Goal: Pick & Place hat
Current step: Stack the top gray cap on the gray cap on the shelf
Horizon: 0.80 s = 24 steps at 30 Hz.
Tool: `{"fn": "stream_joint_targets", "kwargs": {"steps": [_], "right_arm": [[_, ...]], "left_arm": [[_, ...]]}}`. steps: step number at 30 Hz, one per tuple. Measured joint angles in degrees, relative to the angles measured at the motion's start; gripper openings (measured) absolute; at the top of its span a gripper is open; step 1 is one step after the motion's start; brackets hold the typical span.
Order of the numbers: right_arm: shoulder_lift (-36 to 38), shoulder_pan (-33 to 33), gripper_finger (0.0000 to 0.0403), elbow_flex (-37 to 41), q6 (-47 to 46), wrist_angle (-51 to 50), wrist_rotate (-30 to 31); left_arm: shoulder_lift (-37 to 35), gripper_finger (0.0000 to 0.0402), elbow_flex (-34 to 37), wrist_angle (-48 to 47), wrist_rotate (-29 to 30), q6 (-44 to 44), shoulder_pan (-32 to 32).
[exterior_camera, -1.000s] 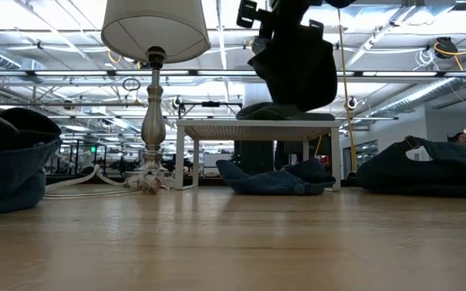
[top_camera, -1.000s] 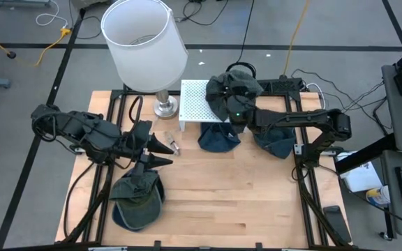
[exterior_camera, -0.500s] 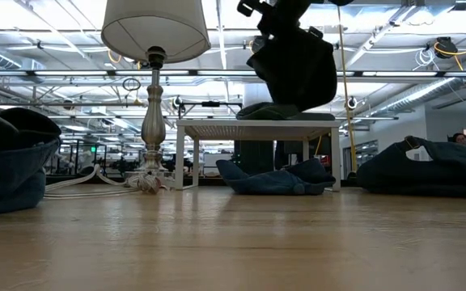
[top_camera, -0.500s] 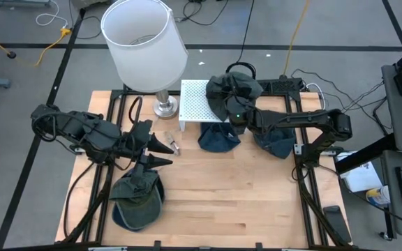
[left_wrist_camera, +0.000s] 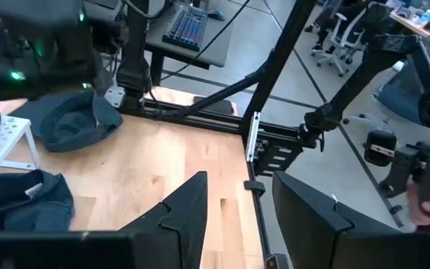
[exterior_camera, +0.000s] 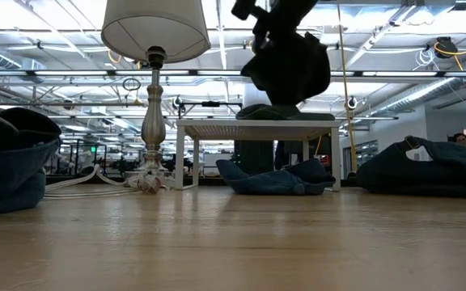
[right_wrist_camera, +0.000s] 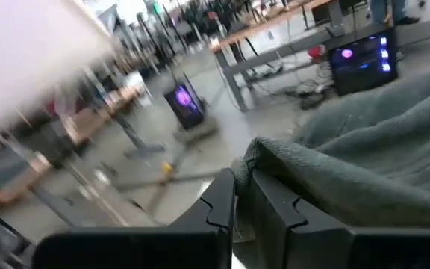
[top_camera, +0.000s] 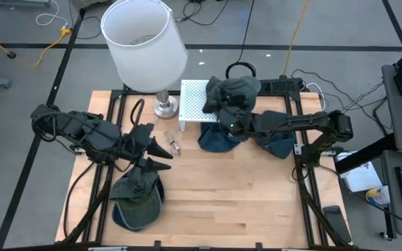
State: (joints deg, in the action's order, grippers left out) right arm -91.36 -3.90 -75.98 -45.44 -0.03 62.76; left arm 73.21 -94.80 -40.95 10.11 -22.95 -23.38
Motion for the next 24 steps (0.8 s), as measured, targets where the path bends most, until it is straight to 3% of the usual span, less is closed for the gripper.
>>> {"fn": "stream_joint_targets", "kwargs": {"steps": [7,15,24], "right_arm": [[2.78,-0.45,0.0018,0.12,-5.5,-17.27,-4.61],[3.93,-1.46,0.0018,-0.03,-10.14,-18.26,-17.46],[3.9,-4.12,0.0018,-0.03,-6.59,-12.15,-15.02]], "left_arm": [[0.02,0.0154,0.02,0.02,-1.32,-0.01,-0.01],[0.02,0.0154,0.02,0.68,-1.29,1.83,-0.02],[0.02,0.0154,0.02,1.11,-1.27,0.73,0.0]]}}
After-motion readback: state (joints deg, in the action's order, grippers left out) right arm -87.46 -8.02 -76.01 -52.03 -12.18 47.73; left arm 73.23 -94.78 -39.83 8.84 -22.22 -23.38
